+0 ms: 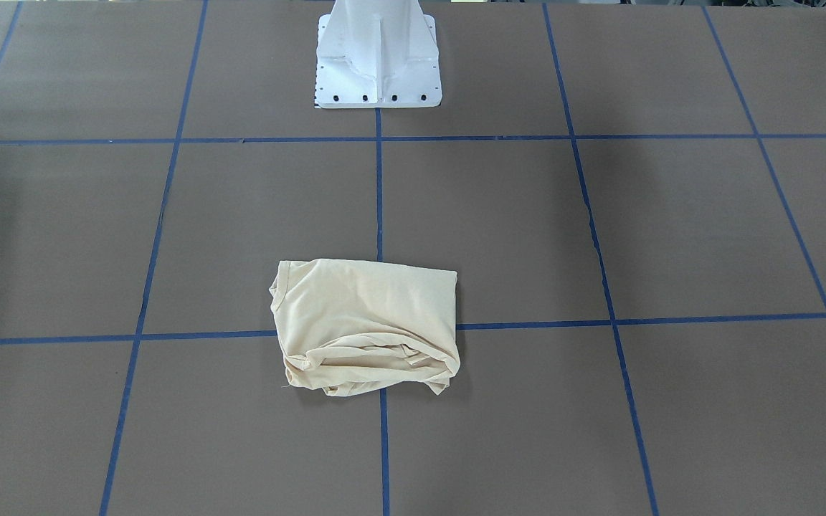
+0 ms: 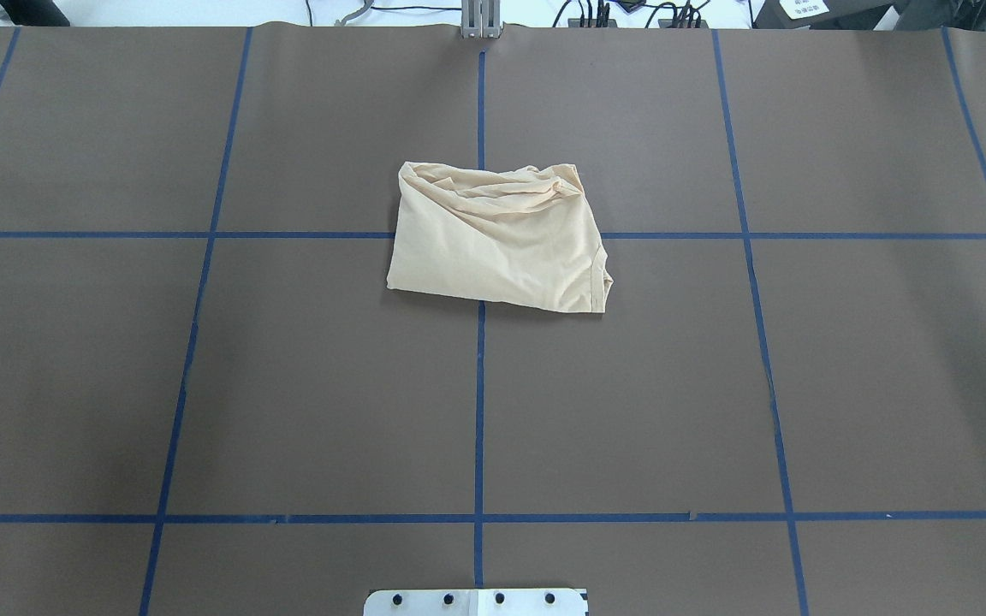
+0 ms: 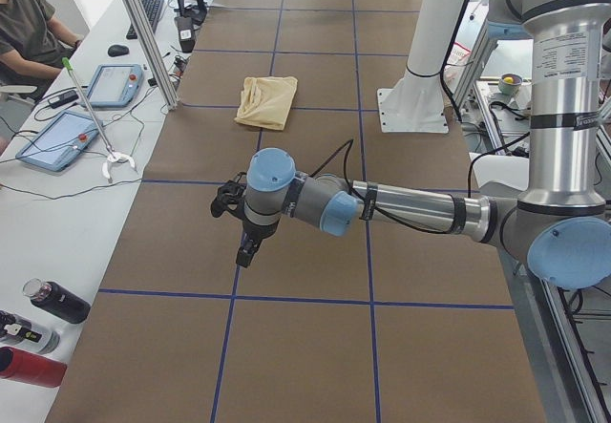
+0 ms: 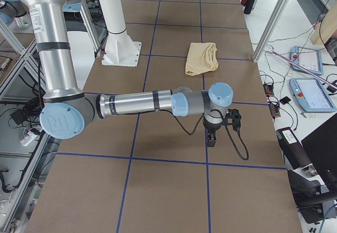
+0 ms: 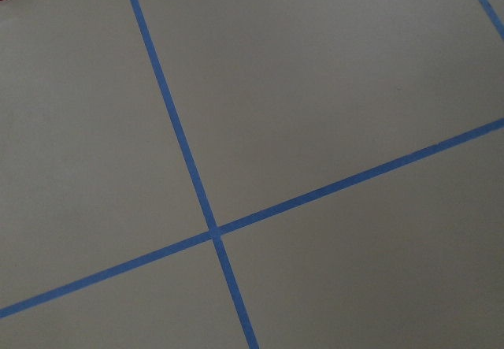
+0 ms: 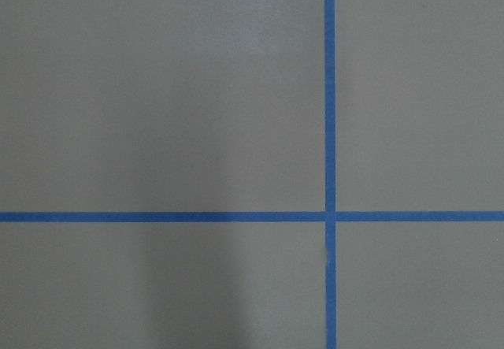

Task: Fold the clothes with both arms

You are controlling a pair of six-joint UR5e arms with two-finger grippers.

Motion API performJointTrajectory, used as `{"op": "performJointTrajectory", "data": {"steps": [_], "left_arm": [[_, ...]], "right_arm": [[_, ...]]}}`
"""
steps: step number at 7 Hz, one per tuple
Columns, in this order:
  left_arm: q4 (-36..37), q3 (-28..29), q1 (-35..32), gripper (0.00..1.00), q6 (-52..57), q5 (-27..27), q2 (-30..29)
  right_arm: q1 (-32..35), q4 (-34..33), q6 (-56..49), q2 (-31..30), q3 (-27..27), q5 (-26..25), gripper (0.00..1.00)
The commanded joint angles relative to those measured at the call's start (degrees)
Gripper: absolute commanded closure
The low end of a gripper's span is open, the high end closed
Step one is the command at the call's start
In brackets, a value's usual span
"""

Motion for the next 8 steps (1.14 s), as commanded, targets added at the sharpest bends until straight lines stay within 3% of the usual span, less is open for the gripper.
{"op": "performJointTrajectory", "data": {"steps": [1, 8], "left_arm": [[0.2, 1.2, 0.0, 0.0, 0.1, -2.5, 0.2], [0.1, 0.3, 0.0, 0.0, 0.2, -3.4, -0.7]], "right_arm": [[0.0, -1.3, 0.0, -1.2, 1.8, -0.1, 0.0], [-0.1, -0.7, -0.1, -2.4, 2.1, -0.8, 0.0]]}}
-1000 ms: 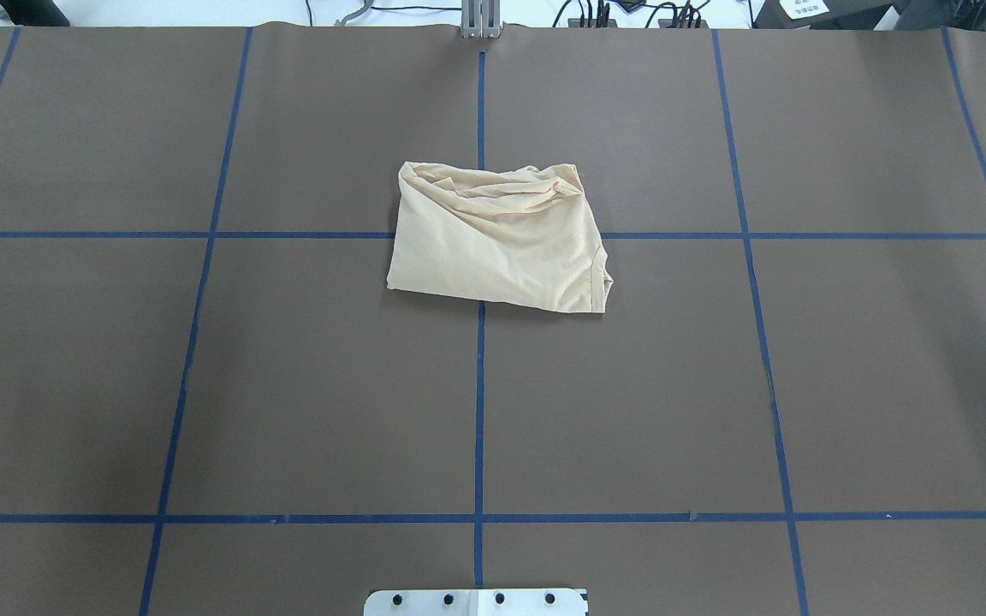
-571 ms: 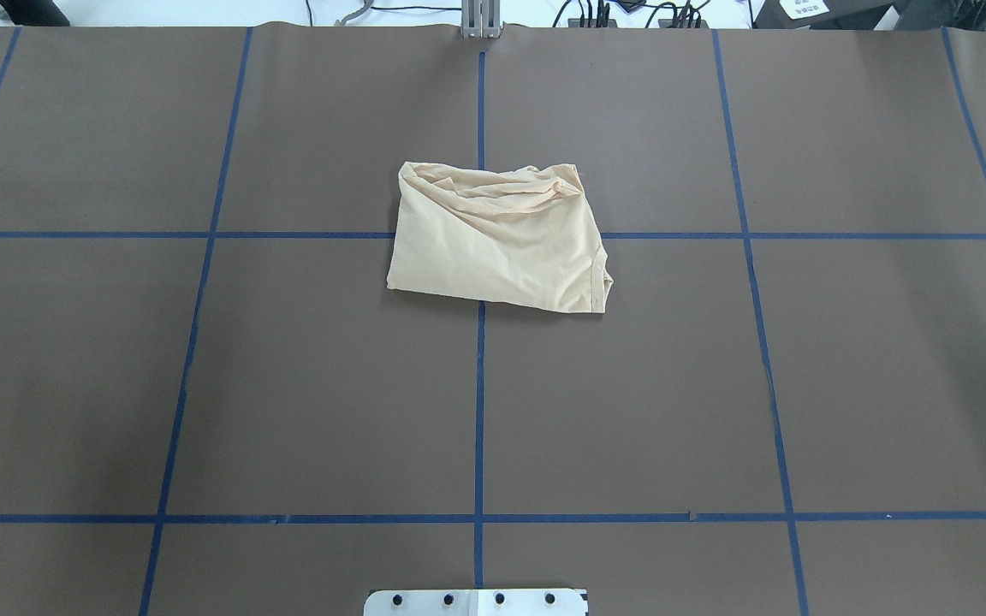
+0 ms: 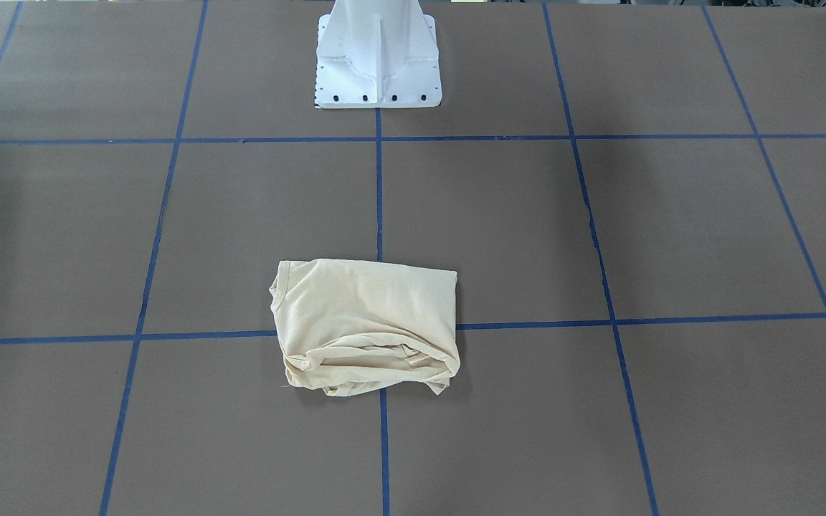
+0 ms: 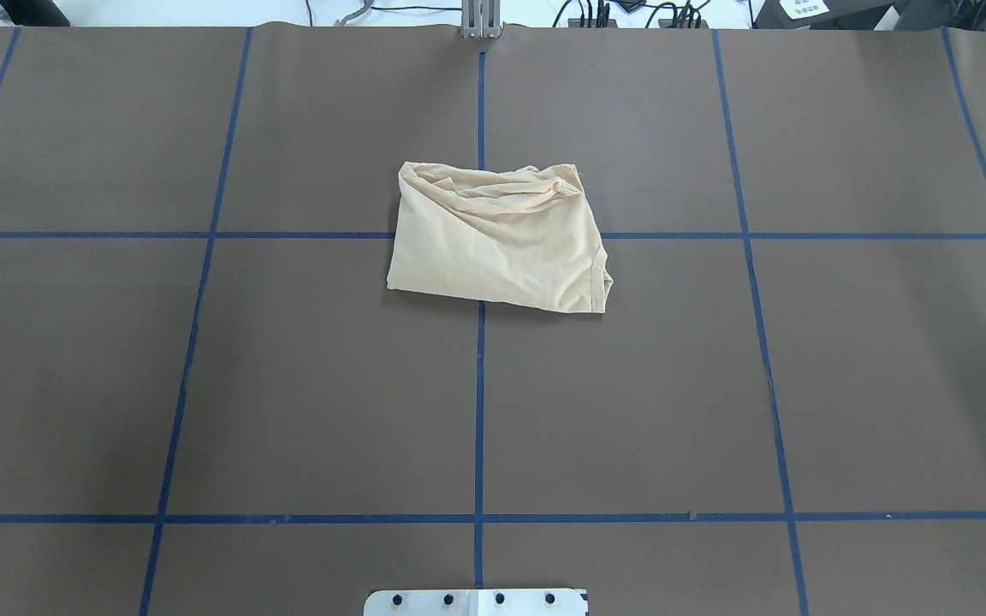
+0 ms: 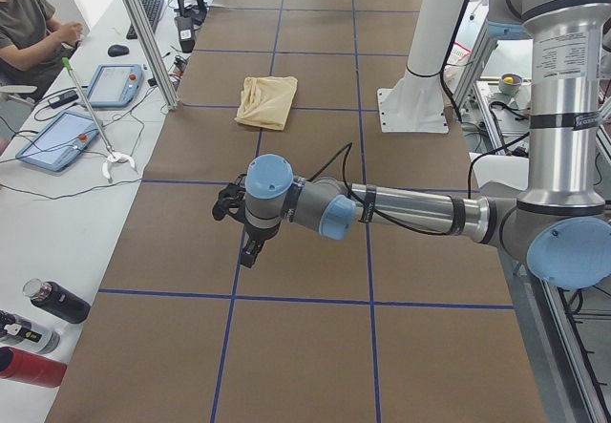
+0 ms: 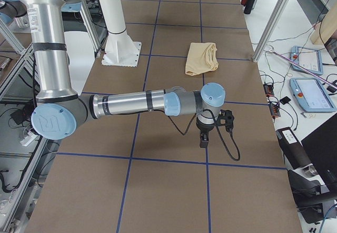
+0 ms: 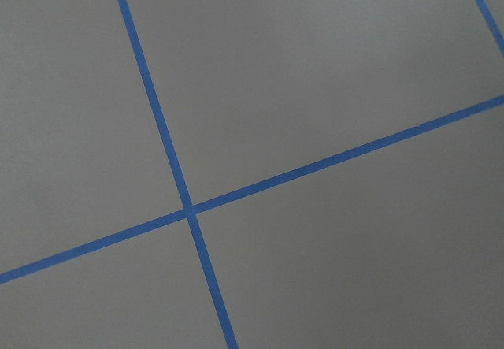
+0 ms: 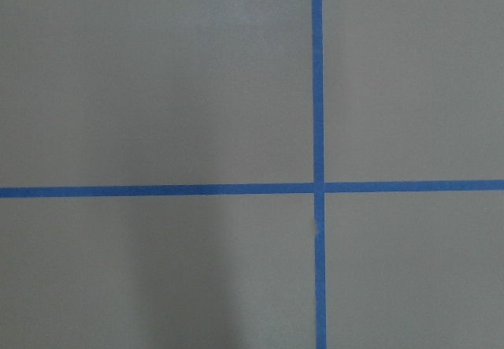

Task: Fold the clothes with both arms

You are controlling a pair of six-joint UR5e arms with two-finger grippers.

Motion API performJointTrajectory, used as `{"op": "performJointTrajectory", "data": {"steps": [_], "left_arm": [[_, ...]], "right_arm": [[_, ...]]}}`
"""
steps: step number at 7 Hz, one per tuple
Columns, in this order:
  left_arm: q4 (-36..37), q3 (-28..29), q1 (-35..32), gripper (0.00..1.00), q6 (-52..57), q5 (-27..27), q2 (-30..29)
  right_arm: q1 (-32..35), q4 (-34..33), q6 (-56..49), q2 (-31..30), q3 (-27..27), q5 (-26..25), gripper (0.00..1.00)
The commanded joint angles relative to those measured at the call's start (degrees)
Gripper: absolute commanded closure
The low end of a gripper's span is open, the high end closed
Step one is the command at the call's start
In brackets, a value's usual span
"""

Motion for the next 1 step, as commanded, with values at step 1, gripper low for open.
{"op": "performJointTrajectory", "data": {"steps": [1], "left_arm": [[-0.1, -0.1, 0.0, 0.0, 0.0, 0.1, -0.1]], "right_arm": [[0.0, 0.0, 0.0, 0.0, 0.0, -0.1, 0.0]]}}
